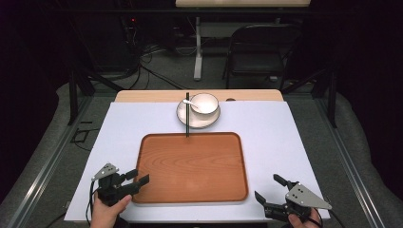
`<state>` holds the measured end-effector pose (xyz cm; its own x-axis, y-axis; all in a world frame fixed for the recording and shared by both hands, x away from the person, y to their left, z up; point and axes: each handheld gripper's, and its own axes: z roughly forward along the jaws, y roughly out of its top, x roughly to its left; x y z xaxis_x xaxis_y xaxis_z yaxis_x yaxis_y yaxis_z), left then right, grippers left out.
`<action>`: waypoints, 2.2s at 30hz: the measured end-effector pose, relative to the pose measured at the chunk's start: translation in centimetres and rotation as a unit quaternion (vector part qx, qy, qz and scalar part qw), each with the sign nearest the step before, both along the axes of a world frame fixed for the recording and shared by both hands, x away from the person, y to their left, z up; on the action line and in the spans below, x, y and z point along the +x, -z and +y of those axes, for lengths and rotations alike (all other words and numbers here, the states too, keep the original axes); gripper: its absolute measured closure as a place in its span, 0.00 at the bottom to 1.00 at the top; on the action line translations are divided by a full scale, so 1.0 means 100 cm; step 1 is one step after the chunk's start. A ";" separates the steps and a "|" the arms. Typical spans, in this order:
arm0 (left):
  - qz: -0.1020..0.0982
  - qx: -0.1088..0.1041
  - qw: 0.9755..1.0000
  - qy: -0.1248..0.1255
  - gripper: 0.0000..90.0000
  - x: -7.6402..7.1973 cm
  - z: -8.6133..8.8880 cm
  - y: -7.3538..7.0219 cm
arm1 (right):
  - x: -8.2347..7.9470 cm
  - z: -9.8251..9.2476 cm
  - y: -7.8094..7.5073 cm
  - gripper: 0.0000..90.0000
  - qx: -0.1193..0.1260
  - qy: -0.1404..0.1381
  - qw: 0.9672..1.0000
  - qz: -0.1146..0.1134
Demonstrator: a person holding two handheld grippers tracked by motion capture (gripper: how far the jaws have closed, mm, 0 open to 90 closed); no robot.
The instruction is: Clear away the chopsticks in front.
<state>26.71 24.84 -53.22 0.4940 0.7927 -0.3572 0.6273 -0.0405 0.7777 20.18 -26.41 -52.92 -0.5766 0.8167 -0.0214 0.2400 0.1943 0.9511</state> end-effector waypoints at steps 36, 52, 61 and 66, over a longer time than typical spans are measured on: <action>0.035 0.024 0.999 0.020 0.53 0.147 -0.079 -0.067 | 0.000 -0.001 0.000 0.16 0.003 0.001 1.000 0.001; 0.080 0.060 0.994 -0.040 0.57 0.194 -0.096 -0.067 | 0.000 -0.003 0.000 0.16 0.010 0.005 1.000 0.001; 0.115 0.086 0.988 -0.061 0.57 0.211 -0.109 -0.056 | 0.000 -0.004 0.000 0.16 0.011 0.006 1.000 -0.001; 0.127 0.089 0.985 -0.075 0.59 0.218 -0.118 -0.051 | 0.000 -0.004 0.000 0.16 0.012 0.005 1.000 0.002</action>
<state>48.50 13.00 -48.16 0.2792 0.9113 -0.3027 0.8106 -0.0547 0.5830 20.20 -26.79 -52.97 -0.5692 0.8222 -0.0002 0.2452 0.1700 0.9544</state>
